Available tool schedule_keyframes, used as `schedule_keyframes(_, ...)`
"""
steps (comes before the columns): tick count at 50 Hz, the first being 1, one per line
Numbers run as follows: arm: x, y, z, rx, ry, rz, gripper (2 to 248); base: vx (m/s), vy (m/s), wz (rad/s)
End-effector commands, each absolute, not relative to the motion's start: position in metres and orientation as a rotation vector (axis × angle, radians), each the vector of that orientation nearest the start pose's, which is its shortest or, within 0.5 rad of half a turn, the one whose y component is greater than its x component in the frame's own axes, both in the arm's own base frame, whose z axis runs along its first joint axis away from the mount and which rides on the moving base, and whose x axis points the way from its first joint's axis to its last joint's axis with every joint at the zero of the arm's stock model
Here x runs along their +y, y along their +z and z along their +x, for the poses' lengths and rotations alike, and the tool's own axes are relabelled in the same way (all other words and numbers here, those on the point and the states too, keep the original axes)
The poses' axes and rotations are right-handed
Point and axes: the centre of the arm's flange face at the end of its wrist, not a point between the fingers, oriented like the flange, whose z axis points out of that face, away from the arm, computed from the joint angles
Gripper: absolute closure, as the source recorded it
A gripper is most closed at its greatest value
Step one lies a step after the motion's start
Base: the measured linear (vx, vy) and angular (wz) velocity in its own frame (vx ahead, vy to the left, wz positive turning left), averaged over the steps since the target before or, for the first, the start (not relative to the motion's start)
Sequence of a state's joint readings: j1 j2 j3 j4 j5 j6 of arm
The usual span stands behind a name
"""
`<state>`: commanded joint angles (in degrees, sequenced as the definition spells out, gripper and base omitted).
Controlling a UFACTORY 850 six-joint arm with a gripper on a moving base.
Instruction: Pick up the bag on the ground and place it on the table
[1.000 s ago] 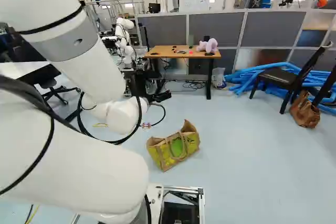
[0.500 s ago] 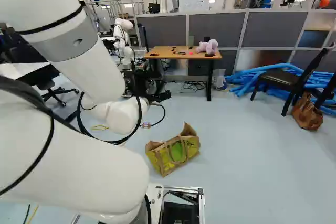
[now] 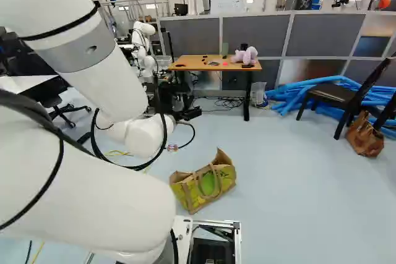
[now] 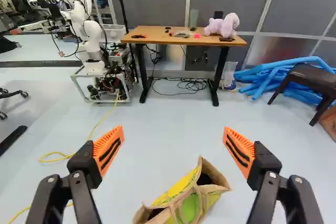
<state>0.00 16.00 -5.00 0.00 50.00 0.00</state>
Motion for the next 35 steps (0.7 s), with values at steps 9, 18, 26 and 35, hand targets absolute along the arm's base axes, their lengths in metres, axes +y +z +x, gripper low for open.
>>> schedule_keyframes(9,0.0,0.3656,0.2703,0.0,-1.824,-2.558,3,0.088,0.003,-0.004)
schedule_keyframes(18,0.0,0.3656,0.2703,0.0,-1.824,-2.558,3,0.088,0.001,-0.002)
schedule_keyframes(26,0.0,0.3662,0.2743,0.0,-1.822,-2.559,3,0.083,0.002,-0.001)
schedule_keyframes(35,0.0,0.3669,0.2789,0.0,-1.819,-2.561,3,0.007,-0.001,-0.001)
